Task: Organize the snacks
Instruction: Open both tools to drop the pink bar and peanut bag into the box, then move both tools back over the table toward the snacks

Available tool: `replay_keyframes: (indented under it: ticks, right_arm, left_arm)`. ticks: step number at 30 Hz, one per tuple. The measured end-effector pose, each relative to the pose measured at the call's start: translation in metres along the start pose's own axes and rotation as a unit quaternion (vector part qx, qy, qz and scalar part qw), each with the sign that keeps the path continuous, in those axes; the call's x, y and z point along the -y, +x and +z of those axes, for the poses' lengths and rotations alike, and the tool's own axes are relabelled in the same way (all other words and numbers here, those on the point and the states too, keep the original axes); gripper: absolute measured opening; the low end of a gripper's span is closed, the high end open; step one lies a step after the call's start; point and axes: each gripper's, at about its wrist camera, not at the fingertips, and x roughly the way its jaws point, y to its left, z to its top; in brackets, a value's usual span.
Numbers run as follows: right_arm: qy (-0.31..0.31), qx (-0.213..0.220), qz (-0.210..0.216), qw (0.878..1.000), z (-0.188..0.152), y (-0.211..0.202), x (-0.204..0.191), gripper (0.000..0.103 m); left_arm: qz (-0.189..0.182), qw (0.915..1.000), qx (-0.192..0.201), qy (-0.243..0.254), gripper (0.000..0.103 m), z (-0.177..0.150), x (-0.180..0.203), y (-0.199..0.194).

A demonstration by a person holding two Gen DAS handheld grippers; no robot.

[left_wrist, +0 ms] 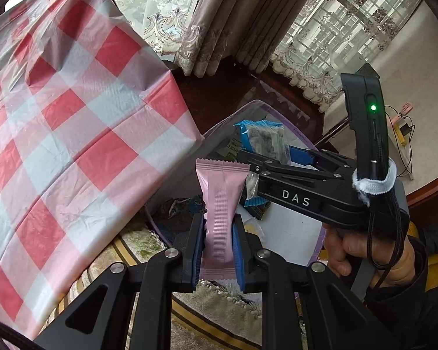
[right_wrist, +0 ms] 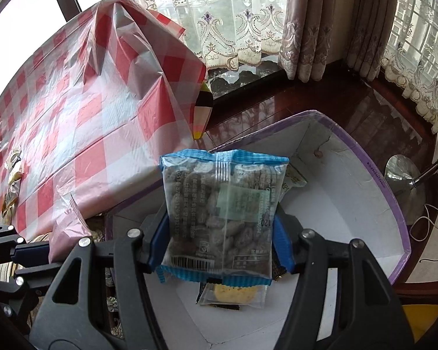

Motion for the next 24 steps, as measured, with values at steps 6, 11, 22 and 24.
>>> replay_keyframes:
  ticks: [6,11,22,24]
  right_arm:
    - [-0.002,0.006,-0.005,1.0,0.003,-0.004,0.001,0.071]
    - [-0.006,0.007,-0.001,1.0,0.004,-0.006,-0.003,0.071]
    - [-0.034,0.0,0.013,0.999,0.003,-0.008,-0.026,0.071]
    - [-0.041,-0.001,0.016,0.999,0.002,-0.009,-0.034,0.072]
  left_arm:
    - [-0.014,0.9998,-0.016,0.0,0.036,-0.002,0.006,0.006]
    - [-0.015,0.9998,-0.011,-0.005,0.041,-0.003,0.002,0.002]
    - [0.003,0.9994,0.011,-0.033,0.041,-0.008,-0.018,-0.011]
    - [0.007,0.999,0.018,-0.041,0.041,-0.012,-0.024,-0.016]
